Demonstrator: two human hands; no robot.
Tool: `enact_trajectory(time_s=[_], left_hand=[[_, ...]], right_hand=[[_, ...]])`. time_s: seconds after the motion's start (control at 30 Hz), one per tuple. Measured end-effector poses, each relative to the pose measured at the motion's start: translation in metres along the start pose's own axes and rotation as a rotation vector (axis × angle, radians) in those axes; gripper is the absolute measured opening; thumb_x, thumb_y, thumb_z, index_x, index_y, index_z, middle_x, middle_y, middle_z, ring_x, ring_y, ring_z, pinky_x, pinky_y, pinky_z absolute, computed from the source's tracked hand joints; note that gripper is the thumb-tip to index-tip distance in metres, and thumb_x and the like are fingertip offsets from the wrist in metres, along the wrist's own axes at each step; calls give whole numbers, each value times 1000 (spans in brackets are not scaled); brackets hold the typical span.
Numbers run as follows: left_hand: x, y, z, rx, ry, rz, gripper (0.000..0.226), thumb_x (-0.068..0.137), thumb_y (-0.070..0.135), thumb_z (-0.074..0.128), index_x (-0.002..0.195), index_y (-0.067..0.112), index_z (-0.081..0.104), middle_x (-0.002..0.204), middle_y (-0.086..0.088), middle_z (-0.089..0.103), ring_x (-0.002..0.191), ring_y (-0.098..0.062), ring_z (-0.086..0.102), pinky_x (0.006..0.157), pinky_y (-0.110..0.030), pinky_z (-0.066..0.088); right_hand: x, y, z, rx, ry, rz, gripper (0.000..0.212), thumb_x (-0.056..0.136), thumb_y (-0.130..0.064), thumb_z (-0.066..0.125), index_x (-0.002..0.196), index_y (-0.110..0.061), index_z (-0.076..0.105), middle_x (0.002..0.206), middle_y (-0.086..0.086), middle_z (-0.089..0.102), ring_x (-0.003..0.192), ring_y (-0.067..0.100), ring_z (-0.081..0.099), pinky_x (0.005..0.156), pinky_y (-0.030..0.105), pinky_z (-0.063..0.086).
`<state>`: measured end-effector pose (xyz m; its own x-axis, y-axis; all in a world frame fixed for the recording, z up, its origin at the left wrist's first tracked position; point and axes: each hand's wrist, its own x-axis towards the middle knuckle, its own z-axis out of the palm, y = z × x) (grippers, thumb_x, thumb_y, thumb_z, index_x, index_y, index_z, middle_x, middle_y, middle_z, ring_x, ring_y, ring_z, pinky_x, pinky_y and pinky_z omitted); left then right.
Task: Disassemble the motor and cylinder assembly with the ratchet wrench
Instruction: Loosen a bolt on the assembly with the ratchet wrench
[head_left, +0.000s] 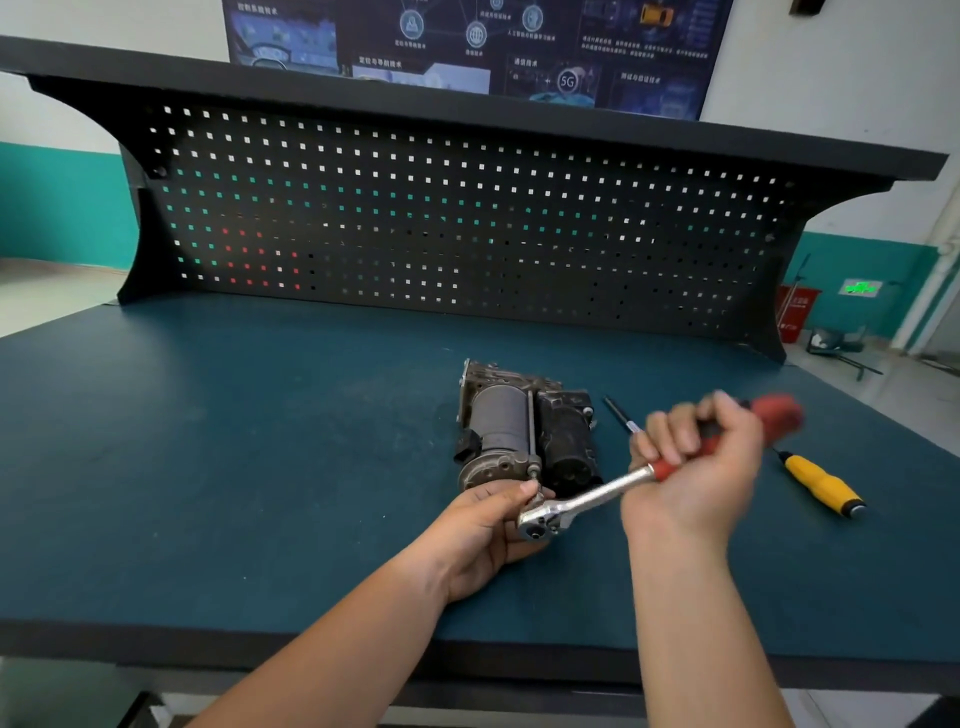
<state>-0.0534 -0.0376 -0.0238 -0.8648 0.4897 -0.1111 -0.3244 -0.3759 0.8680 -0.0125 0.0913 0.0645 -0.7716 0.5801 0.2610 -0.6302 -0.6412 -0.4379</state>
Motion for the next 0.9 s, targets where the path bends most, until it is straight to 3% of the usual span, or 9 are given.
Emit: enact_trajectory(time_s=[0.07,0.2,0.33,0.47,0.6,0.7,0.8,0.9], left_hand=[[1,-1,-1,4,-15,-4,18,71,26,64,63,16,75,69,-3,71,62,-11,68,61,-25,56],[2,-2,-2,-17,-22,-6,16,79,25,62,75,12,70,77,-6,71,69,-16,68,73,-33,58],[2,-1,-3,5,-27,-13,29,91,5,53,69,10,70,66,-5,68,58,-15,66,55,-26,54],[0,1,-2,51,-16,14,18,92,2,53,80,7,66,64,-4,64,55,-13,62,53,-24,51],[2,-2,-2,92,-17,66,37,90,-1,52,63,12,74,64,-2,68,58,-11,65,58,-24,54],[3,0,-1,45,-23,66,22,82,16,60,68,10,76,70,-6,71,64,-13,67,66,-27,58],[3,0,-3,42,-27,56,19,73,23,63,68,12,77,72,-6,72,66,-13,69,64,-26,57],[2,1,-3,45,-33,45,18,72,23,64,70,12,78,75,-8,73,69,-16,71,67,-27,58]], right_hand=[[-4,5,22,-159,-158,-11,16,75,-14,53,63,-16,42,40,-10,34,34,5,28,37,17,24],[-14,28,51,-547,-403,-28,23,76,-15,65,61,-23,49,43,-11,40,40,6,34,40,19,28],[-34,54,67,-910,-611,-194,40,79,-15,69,53,-25,41,43,-13,39,43,4,34,45,18,28],[-44,56,63,-949,-666,-278,35,77,-23,65,55,-25,38,45,-12,37,46,6,35,46,19,28],[-35,36,53,-742,-511,-188,24,71,-23,65,53,-30,52,44,-14,41,43,0,35,46,15,31],[-21,21,40,-411,-292,-76,14,71,-15,61,61,-21,52,42,-11,40,38,5,33,40,19,27],[-7,6,14,-148,-68,-59,23,84,-9,52,63,-17,43,41,-10,35,35,5,29,38,17,24],[1,-2,-19,101,178,32,33,88,-19,43,55,-22,42,44,-11,31,37,6,26,39,18,25]])
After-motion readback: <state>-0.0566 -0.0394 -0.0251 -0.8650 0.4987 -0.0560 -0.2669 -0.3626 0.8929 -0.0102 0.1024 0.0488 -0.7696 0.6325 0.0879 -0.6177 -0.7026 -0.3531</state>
